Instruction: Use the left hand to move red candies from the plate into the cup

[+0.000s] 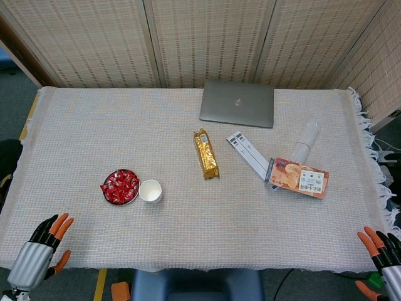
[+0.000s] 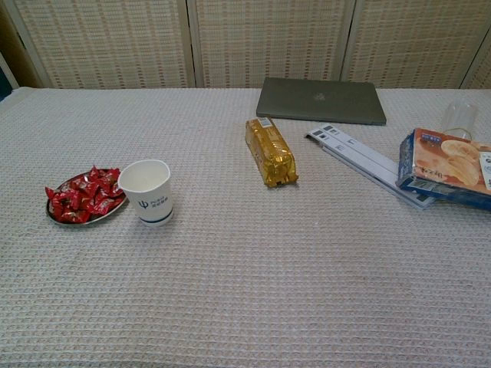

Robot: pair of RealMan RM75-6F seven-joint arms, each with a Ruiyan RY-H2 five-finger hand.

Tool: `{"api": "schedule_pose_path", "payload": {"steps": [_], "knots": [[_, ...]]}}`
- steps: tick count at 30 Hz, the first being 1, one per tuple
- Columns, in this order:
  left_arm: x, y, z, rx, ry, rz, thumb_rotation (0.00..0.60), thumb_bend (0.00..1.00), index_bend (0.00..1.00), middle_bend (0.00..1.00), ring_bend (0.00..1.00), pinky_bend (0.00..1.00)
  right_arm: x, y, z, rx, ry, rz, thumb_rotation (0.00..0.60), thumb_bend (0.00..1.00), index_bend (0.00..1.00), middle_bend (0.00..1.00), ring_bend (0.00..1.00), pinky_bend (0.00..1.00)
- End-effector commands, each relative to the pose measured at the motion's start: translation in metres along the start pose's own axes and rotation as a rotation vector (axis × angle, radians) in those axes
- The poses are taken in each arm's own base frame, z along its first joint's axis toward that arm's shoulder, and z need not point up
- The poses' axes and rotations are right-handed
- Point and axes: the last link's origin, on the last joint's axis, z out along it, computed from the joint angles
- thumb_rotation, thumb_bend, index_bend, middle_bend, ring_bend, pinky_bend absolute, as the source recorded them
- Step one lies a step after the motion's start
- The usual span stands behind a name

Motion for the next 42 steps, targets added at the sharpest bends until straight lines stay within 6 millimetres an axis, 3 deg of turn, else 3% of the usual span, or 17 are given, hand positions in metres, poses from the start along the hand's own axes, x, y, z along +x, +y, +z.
{"api": "schedule_pose_path", "payload": {"steps": [1, 5, 10, 16, 25, 38, 42], "knots": [[-0.004, 0.003, 0.007, -0.011, -0.017, 0.01, 0.6, 0.41, 0.0, 0.0, 0.0, 0.13, 0.002, 0.002, 0.003, -0.018, 0.017, -0.005, 0.6, 0.04, 0.0, 0.0, 0.0, 0.0], [-0.013, 0.01, 0.024, -0.025, -0.047, -0.016, 0.6, 0.4, 0.0, 0.0, 0.0, 0.19, 0.003, 0.004, 0.004, -0.042, 0.035, -0.001, 0.6, 0.04, 0.0, 0.0, 0.0, 0.0], [-0.019, 0.025, 0.068, -0.049, -0.064, 0.009, 0.6, 0.4, 0.0, 0.0, 0.0, 0.35, 0.0, 0.006, 0.011, -0.077, 0.027, -0.009, 0.6, 0.04, 0.0, 0.0, 0.0, 0.0], [-0.023, 0.046, 0.124, -0.068, -0.079, 0.037, 0.6, 0.4, 0.0, 0.0, 0.0, 0.48, -0.005, 0.003, 0.021, -0.09, 0.009, -0.028, 0.6, 0.04, 0.0, 0.0, 0.0, 0.0], [-0.043, 0.068, 0.187, -0.101, -0.153, 0.107, 0.6, 0.4, 0.0, 0.03, 0.02, 0.64, -0.008, 0.007, 0.03, -0.132, -0.007, -0.036, 0.6, 0.04, 0.0, 0.0, 0.0, 0.0], [-0.069, 0.061, 0.231, -0.065, -0.24, 0.162, 0.6, 0.4, 0.03, 0.07, 0.1, 0.8, -0.01, 0.012, 0.037, -0.179, -0.023, -0.04, 0.6, 0.04, 0.0, 0.0, 0.0, 0.0], [-0.071, 0.058, 0.236, -0.06, -0.244, 0.173, 0.6, 0.4, 0.08, 0.12, 0.21, 0.86, -0.011, 0.012, 0.038, -0.185, -0.025, -0.041, 0.6, 0.04, 0.0, 0.0, 0.0, 0.0]]}}
